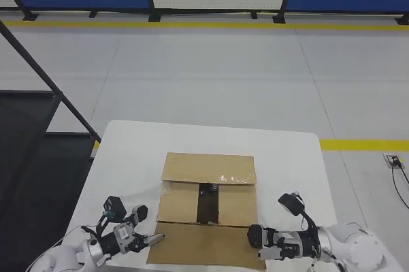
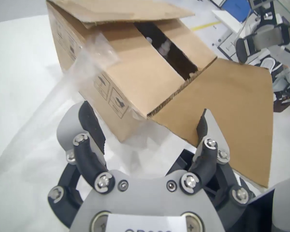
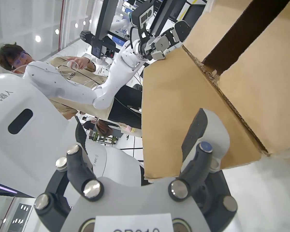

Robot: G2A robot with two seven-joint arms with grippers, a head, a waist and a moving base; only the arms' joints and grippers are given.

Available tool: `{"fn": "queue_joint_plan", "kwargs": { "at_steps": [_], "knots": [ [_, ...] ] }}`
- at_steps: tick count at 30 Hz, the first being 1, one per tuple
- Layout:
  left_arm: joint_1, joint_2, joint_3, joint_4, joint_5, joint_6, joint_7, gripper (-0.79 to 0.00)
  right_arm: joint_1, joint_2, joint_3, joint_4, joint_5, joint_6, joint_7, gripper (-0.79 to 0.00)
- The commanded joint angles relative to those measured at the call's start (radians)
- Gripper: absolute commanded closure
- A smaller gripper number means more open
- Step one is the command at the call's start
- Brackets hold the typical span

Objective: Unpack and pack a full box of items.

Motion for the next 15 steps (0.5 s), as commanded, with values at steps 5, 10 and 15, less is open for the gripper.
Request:
{"fn": "queue_joint_plan", "kwargs": {
  "at_steps": [5, 10, 15],
  "knots": [
    [-0.002, 0.01, 0.026, 0.002, 0.069, -0.001, -0.07, -0.785, 0.022, 0.018, -0.013, 0.034, 0.103, -0.048, -0.048, -0.785],
    [-0.033, 0.006, 0.074, 0.03, 0.101, 0.073, -0.021, -0.785, 0.023, 0.028, -0.003, 0.044, 0.189, -0.087, -0.087, -0.785],
    [-0.058, 0.001, 0.115, 0.059, 0.123, 0.126, 0.034, -0.785, 0.016, 0.038, 0.003, 0.047, 0.223, -0.109, -0.109, -0.785]
  ]
}}
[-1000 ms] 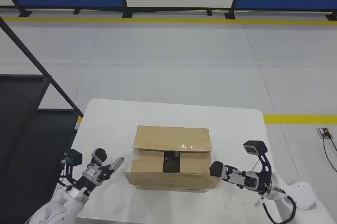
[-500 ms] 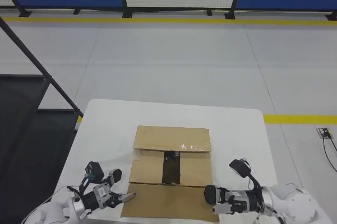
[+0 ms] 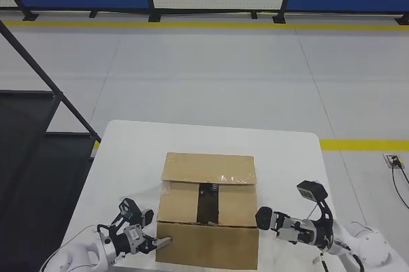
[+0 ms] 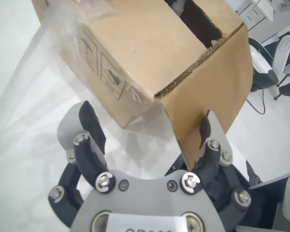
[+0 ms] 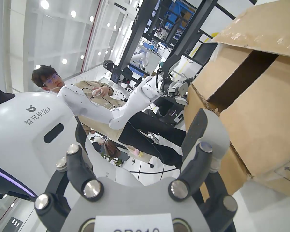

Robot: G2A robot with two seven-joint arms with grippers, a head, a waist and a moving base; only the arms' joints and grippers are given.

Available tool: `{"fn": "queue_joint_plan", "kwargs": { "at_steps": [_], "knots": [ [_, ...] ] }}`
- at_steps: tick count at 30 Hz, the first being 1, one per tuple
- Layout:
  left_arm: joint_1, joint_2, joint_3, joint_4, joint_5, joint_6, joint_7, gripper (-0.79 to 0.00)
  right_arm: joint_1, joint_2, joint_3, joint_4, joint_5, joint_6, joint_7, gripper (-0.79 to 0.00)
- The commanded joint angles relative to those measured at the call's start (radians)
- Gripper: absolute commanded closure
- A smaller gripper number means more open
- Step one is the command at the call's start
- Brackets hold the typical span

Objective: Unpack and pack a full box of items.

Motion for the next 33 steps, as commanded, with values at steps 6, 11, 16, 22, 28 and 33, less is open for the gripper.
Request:
{"fn": "queue_joint_plan", "kwargs": {
  "at_steps": [6, 11, 16, 22, 28, 33],
  "knots": [
    [-0.027, -0.005, 0.039, 0.029, 0.017, 0.064, 0.071, -0.785, -0.008, 0.009, 0.006, 0.013, 0.033, -0.038, -0.038, -0.785],
    [-0.038, -0.006, 0.052, 0.04, 0.015, 0.079, 0.088, -0.785, -0.012, 0.012, 0.008, 0.024, 0.062, -0.071, -0.071, -0.785],
    [-0.047, -0.006, 0.061, 0.046, 0.013, 0.11, 0.106, -0.785, -0.011, 0.008, 0.009, 0.058, 0.103, -0.1, -0.102, -0.785],
    [-0.057, -0.007, 0.077, 0.049, 0.019, 0.131, 0.117, -0.785, 0.002, 0.002, -0.001, 0.079, 0.147, -0.043, -0.147, -0.785],
    [-0.049, -0.002, 0.075, 0.045, 0.013, 0.108, 0.106, -0.785, 0.002, 0.002, -0.001, 0.079, 0.147, -0.043, -0.147, -0.785],
    [-0.05, -0.001, 0.084, 0.039, 0.011, 0.097, 0.103, -0.785, 0.03, -0.009, -0.033, 0.07, 0.067, 0.12, -0.297, -0.785]
  ]
}}
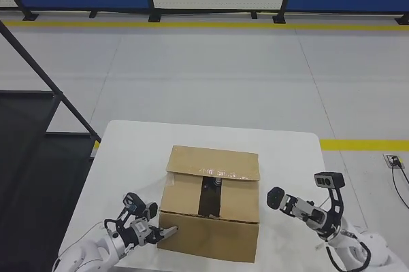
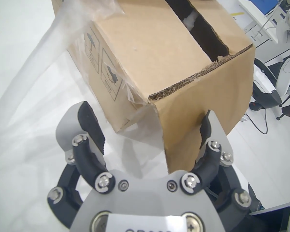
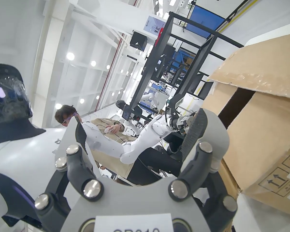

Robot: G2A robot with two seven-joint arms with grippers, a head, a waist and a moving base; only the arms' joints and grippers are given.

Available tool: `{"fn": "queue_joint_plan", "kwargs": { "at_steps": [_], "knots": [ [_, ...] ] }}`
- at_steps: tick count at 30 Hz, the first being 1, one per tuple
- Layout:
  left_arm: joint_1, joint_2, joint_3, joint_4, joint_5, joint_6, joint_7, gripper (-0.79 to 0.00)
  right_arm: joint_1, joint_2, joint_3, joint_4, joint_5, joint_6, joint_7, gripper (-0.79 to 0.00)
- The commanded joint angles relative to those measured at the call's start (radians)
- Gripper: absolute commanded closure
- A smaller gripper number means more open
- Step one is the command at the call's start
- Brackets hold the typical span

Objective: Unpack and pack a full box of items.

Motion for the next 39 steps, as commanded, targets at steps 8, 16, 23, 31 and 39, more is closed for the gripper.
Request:
{"fn": "queue_joint_plan", "kwargs": {
  "at_steps": [8, 16, 23, 31, 39],
  "knots": [
    [-0.002, 0.002, 0.024, -0.01, 0.003, -0.009, -0.004, -0.785, 0.107, -0.028, -0.095, 0.014, -0.143, 0.273, -0.168, -0.785],
    [-0.023, 0.001, 0.065, -0.007, 0.007, -0.014, -0.012, -0.785, 0.101, -0.026, -0.074, 0.016, -0.17, 0.318, -0.107, -0.785],
    [-0.041, 0.0, 0.093, -0.01, 0.013, -0.011, -0.011, -0.785, 0.1, -0.037, -0.07, 0.028, -0.155, 0.362, -0.194, -0.785],
    [-0.053, -0.001, 0.116, -0.002, 0.016, -0.005, -0.002, -0.785, 0.113, -0.047, -0.067, 0.043, -0.145, 0.42, -0.234, -0.785],
    [-0.054, 0.001, 0.119, 0.0, 0.012, -0.001, 0.007, -0.785, 0.172, -0.066, -0.091, 0.062, -0.147, 0.434, -0.269, -0.785]
  ]
}}
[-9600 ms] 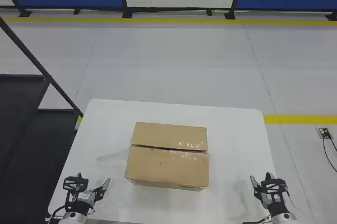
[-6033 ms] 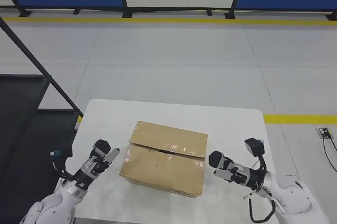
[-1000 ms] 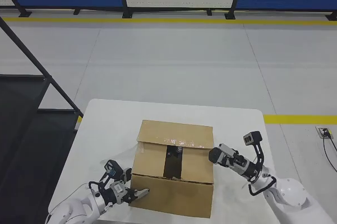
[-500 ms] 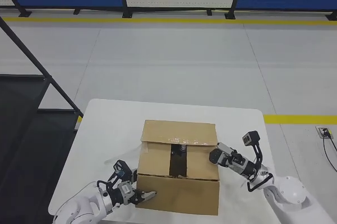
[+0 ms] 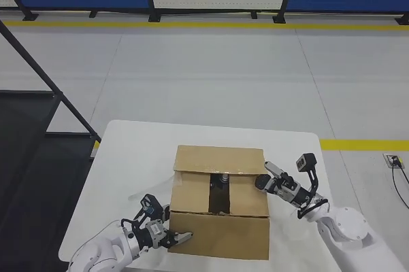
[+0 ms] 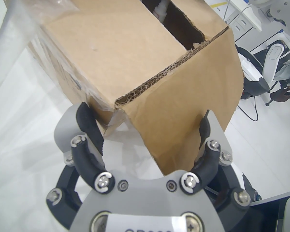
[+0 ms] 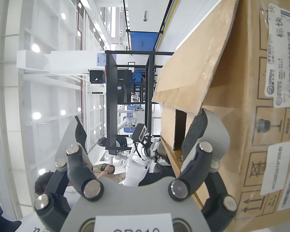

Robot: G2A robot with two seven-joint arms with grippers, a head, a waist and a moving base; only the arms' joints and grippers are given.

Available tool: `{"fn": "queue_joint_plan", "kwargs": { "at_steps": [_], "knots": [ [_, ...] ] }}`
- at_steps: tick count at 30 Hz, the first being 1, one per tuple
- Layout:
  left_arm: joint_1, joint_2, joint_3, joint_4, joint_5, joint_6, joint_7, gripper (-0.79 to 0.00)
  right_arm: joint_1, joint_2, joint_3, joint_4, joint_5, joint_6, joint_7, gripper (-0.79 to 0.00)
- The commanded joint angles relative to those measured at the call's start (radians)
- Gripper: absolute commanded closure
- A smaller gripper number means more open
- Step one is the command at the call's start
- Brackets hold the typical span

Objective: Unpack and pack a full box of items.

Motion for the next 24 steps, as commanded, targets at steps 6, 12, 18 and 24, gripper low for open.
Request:
{"fn": "queue_joint_plan", "kwargs": {
  "at_steps": [6, 12, 18, 24],
  "knots": [
    [-0.001, 0.002, 0.003, 0.0, -0.004, -0.001, 0.004, -0.785, 0.096, -0.023, -0.029, 0.025, -0.015, 0.004, -0.079, -0.785],
    [-0.002, 0.003, 0.004, 0.002, -0.013, 0.001, 0.011, -0.785, 0.228, -0.057, -0.092, 0.096, -0.046, 0.031, -0.178, -0.785],
    [0.0, 0.005, 0.001, -0.001, -0.019, -0.001, 0.013, -0.785, 0.351, -0.094, -0.156, 0.208, 0.003, 0.056, -0.199, -0.785],
    [0.0, 0.007, 0.001, -0.004, -0.02, -0.001, 0.009, -0.785, 0.351, -0.094, -0.156, 0.208, 0.003, 0.056, -0.199, -0.785]
  ]
}}
